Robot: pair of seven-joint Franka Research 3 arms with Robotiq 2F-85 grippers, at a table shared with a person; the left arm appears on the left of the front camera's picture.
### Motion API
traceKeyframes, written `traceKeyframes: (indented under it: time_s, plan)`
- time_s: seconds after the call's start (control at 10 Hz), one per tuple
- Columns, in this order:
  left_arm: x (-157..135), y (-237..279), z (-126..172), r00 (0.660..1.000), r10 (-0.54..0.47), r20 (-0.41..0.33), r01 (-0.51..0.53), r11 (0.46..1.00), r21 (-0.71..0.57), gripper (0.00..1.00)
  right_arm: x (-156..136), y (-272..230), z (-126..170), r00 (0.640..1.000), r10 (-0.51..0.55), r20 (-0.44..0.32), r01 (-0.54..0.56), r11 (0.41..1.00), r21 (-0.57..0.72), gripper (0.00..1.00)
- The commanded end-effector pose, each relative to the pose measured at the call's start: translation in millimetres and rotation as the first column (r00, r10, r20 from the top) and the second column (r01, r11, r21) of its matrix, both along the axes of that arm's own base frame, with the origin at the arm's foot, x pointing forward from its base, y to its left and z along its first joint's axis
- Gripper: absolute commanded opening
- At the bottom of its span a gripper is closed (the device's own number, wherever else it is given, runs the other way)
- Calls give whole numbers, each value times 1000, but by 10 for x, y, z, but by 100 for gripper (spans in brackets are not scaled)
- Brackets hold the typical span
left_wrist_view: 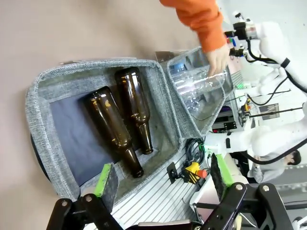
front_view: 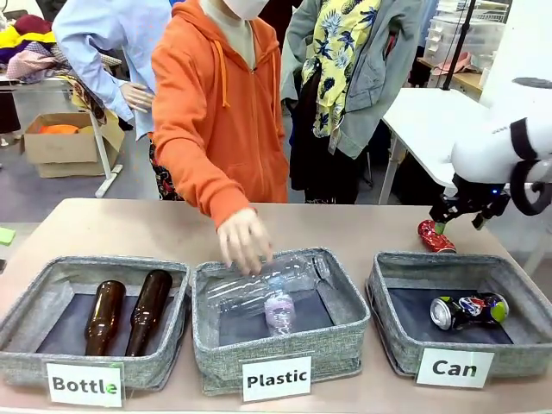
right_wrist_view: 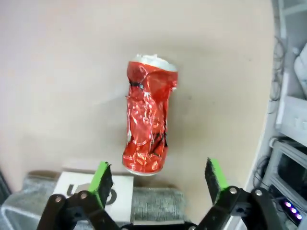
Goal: Sort the can waste into the basket.
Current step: Pick up the can waste from the table and place it in the right Fabric basket.
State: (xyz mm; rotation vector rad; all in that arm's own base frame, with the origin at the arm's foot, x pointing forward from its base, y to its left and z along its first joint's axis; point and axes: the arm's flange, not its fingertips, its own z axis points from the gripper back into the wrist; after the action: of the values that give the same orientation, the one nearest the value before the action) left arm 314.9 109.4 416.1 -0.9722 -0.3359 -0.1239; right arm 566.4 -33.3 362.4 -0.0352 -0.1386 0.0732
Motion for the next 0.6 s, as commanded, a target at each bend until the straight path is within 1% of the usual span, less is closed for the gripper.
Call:
traceKeyframes:
  time_s: [0.0, 0.1, 0.2, 0.3, 0.4, 0.5]
  plan:
    - [-26, 29, -3, 1000, -13, 9, 13, 1000, 5, 100, 225, -30, -49, 998, 67, -19, -65, 995, 82, 100]
    - [-26, 29, -3, 1000, -13, 9, 13, 1000, 5, 100, 303, -42, -118, 996, 80, -37, -75, 991, 109, 100]
    - [-26, 29, -3, 1000, -13, 9, 13, 1000, 5, 100, 373, -56, -230, 996, 49, -74, -41, 994, 103, 100]
    - [-26, 29, -3, 1000, -13, 9, 13, 1000, 5, 100, 422, -33, -329, 994, 61, -87, -51, 993, 109, 100]
    - [-26, 29, -3, 1000, -13, 9, 13, 1000, 5, 100, 442, 1, -393, 994, 66, -85, -56, 991, 122, 100]
    - [-26, 29, -3, 1000, -13, 9, 13, 1000, 5, 100, 471, 32, -460, 995, 43, -89, -33, 992, 118, 100]
